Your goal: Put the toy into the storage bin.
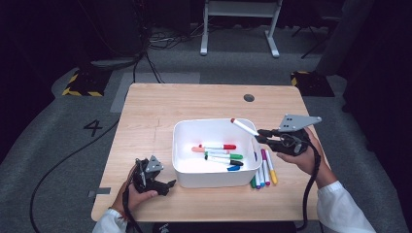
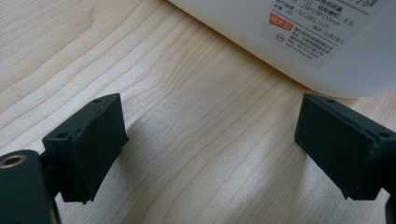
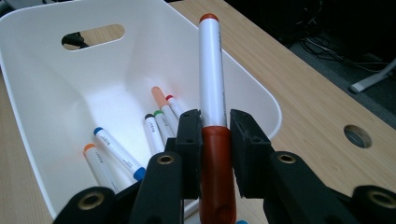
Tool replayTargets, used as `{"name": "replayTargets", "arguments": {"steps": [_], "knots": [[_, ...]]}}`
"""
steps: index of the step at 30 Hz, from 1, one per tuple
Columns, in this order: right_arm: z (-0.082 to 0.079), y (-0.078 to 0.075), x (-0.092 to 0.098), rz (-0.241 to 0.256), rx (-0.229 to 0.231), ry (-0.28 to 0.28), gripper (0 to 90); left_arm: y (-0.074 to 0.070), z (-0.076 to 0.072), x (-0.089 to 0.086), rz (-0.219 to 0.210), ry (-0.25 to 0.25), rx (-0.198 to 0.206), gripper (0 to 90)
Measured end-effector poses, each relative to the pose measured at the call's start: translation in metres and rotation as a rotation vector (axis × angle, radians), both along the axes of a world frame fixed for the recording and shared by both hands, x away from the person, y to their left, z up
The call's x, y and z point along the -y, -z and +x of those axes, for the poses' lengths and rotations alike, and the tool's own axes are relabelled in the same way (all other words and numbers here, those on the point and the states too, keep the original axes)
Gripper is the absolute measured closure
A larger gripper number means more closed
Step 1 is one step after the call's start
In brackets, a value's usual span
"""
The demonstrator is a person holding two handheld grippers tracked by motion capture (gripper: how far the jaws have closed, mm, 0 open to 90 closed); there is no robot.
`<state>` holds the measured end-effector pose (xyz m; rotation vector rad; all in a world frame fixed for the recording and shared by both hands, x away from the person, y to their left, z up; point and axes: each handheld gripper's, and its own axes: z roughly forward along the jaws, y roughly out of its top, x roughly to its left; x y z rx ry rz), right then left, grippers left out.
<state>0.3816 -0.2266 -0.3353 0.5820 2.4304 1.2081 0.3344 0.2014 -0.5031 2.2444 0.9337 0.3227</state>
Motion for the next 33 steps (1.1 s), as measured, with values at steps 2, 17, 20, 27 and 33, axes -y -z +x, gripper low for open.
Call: {"name": "replayTargets", "arguments": {"steps": [2,17,20,27,33], "knots": [[0.002,0.0,-0.008,-0.006,-0.011,-0.02,74.9,0.0,0.0,0.0,0.0,-0.001,0.002,9.1],[0.02,0.01,-0.06,-0.093,-0.056,-0.16,74.8,0.0,0.0,0.0,-0.001,0.0,0.0,9.1],[0.022,0.013,-0.065,-0.111,-0.062,-0.171,74.9,0.0,0.0,0.0,0.0,0.001,0.0,9.1],[0.023,0.024,-0.085,-0.168,-0.096,-0.244,74.8,0.0,0.0,0.0,-0.006,0.005,-0.006,9.1],[0.022,0.028,-0.092,-0.208,-0.139,-0.294,74.8,0.0,0.0,0.0,0.004,0.002,0.004,9.1]]}}
